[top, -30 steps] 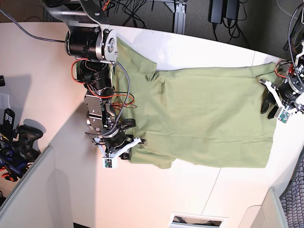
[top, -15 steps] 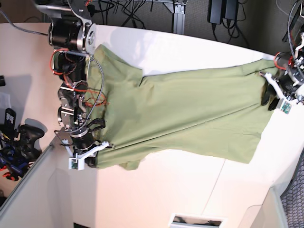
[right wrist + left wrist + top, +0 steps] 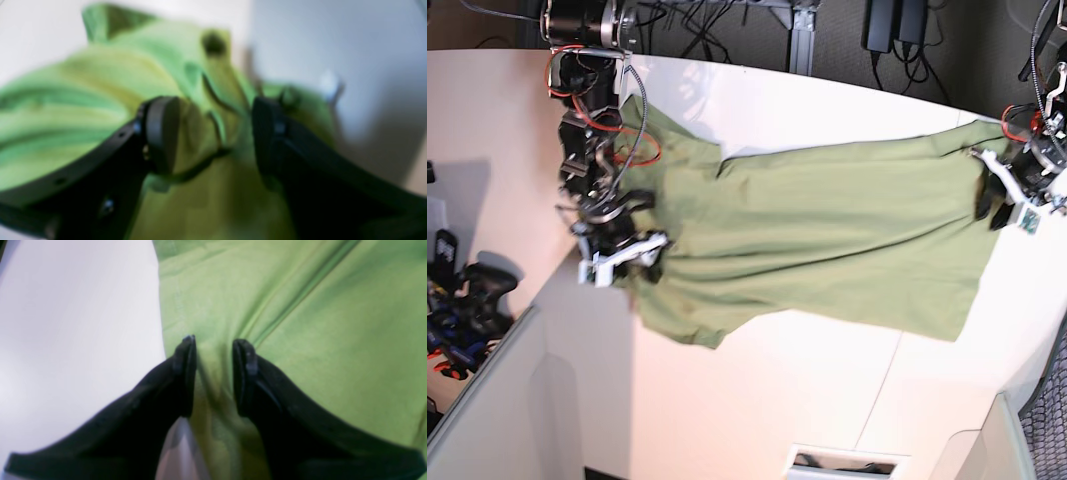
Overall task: Layout the t-shirt on the table in an organized manner, then fold the t-shirt properly
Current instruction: 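Release the shirt with the left gripper and grasp the hem corner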
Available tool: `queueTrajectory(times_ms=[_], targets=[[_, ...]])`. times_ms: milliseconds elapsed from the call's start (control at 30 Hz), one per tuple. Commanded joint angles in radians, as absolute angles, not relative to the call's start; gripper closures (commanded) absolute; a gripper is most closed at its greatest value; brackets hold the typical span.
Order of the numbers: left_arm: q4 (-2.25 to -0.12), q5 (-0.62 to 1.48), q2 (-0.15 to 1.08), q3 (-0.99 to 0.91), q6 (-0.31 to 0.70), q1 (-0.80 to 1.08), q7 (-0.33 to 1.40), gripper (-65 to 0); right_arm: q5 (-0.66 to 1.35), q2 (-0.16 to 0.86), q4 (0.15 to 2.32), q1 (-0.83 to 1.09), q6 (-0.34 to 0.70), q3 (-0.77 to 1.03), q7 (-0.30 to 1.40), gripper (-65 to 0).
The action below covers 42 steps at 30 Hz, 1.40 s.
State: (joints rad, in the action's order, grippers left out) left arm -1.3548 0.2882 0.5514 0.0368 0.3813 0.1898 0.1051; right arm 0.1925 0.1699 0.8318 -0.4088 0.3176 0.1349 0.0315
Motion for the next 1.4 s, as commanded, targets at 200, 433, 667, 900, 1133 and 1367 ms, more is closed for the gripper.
queueTrajectory(times_ms=[200, 433, 667, 900, 1133, 1367], targets=[[-1.370, 0.270, 0.569, 0.032, 0.379, 0.199, 0.131, -22.8, 0.229, 0.179, 1.117, -0.220, 0.321, 0.137, 0.005, -34.5], [-1.457, 0.270, 0.569, 0.031, 0.378, 0.176, 0.123, -22.8, 0.232, 0.180, 1.281, -0.134, 0.321, 0.137, 0.081, -31.7], [-1.537, 0.274, 0.569, 0.031, 0.377, 0.069, 0.125, -22.8, 0.181, 0.180, 1.275, -0.135, 0.321, 0.137, 0.182, 0.0], [-1.460, 0.340, 0.561, 0.038, 0.373, -0.137, 0.124, -22.8, 0.242, 0.179, 1.328, -0.084, 0.322, 0.137, 0.245, 0.0], [-1.023, 0.327, 0.512, 0.201, 0.351, -0.432, 0.046, -22.8, 0.244, 0.157, 1.367, -0.052, 0.322, 0.137, 0.355, 0.0], [-0.733, 0.240, 0.433, 0.350, 0.351, -0.517, -0.068, -22.8, 0.244, 0.151, 1.369, -0.046, 0.322, 0.137, 0.524, 0.0]])
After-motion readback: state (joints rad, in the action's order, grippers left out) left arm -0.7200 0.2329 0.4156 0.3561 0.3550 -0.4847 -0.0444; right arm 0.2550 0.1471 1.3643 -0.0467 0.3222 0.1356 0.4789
